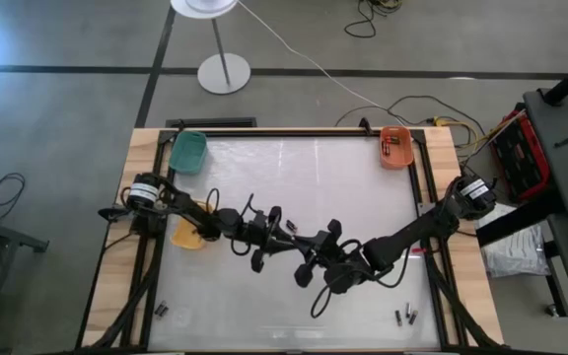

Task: Sort batteries
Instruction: Put the silver battery into the yellow bin

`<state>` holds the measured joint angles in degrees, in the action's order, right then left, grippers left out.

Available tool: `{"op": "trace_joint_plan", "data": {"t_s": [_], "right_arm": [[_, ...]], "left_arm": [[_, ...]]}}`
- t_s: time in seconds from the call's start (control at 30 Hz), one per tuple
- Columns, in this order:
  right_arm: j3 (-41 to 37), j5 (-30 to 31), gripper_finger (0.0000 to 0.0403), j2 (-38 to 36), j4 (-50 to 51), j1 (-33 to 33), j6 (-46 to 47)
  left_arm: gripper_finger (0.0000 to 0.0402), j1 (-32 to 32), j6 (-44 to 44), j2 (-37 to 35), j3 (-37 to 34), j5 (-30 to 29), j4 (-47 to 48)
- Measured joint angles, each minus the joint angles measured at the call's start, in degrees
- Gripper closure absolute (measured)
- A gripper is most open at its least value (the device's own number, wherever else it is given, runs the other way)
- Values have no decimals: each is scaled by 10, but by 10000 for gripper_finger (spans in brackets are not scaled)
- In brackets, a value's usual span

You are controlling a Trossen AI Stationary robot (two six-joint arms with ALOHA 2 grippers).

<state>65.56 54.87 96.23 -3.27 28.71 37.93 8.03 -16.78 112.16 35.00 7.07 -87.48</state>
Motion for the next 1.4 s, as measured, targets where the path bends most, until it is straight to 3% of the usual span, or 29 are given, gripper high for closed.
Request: {"op": "trace_joint_plan", "data": {"t_s": [0.1,0.27,0.47,0.6,0.83,0.93,1.07,1.2,1.4], "right_arm": [[0,0,385,0,-1,0,1],[0,-22,369,-1,1,0,20],[13,-40,289,-22,33,3,3],[29,-55,227,-49,87,6,-17],[36,-74,165,-86,204,15,2],[35,-75,155,-87,268,19,35],[25,-76,153,-77,333,32,79],[3,-96,164,-58,346,45,90],[-32,-104,180,-18,348,49,91]], "left_arm": [[385,0,1,0,0,8,1],[386,0,9,-2,-6,11,1],[389,-2,14,-50,-33,8,48],[389,0,26,-110,-58,-41,145],[389,17,-28,-294,-99,-178,456],[389,31,-77,-389,-99,-239,643],[389,47,-206,-489,-70,-320,927],[389,56,-316,-536,-4,-343,1161],[389,48,-445,-515,79,-306,1405]]}}
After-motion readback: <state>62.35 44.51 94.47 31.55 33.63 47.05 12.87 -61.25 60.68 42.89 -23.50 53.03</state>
